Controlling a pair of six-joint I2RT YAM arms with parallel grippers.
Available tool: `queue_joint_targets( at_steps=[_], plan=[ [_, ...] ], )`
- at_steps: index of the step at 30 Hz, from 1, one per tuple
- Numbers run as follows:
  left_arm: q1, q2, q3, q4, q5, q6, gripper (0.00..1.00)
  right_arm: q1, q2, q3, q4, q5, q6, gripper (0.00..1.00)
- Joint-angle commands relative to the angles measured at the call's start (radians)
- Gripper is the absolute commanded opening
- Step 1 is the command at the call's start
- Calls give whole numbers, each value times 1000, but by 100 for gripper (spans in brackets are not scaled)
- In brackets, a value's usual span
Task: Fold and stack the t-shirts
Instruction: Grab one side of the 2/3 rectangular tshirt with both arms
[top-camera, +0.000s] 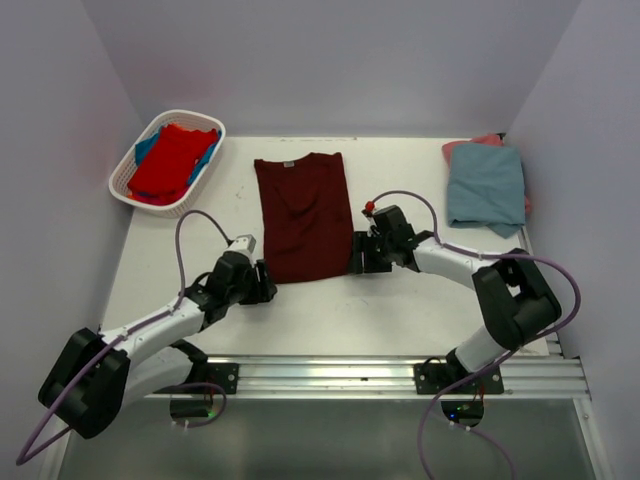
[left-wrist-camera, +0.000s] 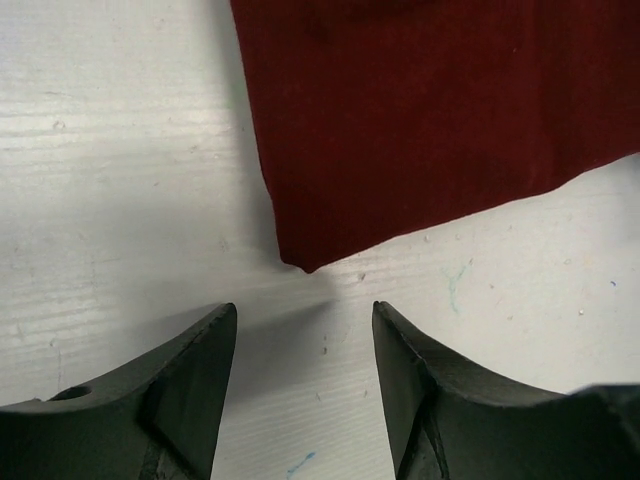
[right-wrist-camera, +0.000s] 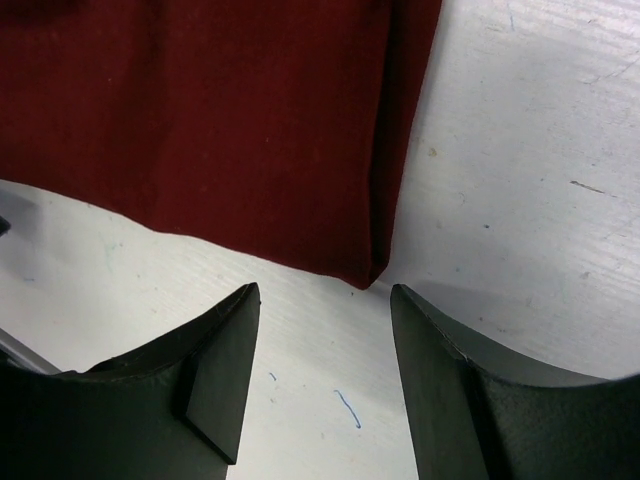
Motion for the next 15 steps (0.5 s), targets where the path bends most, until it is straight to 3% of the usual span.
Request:
queue_joint_targets(
  at_steps=[1, 7, 15],
  plan=[
    [33, 24, -23, 94, 85, 21, 61, 1, 30, 7, 51, -17, 13, 59],
    [124, 163, -55, 232, 196, -10, 62, 1, 35, 12, 54, -6, 14, 59],
    [153, 222, 10, 160, 158, 0, 56, 1, 51, 15, 72, 14, 19, 54]
  ],
)
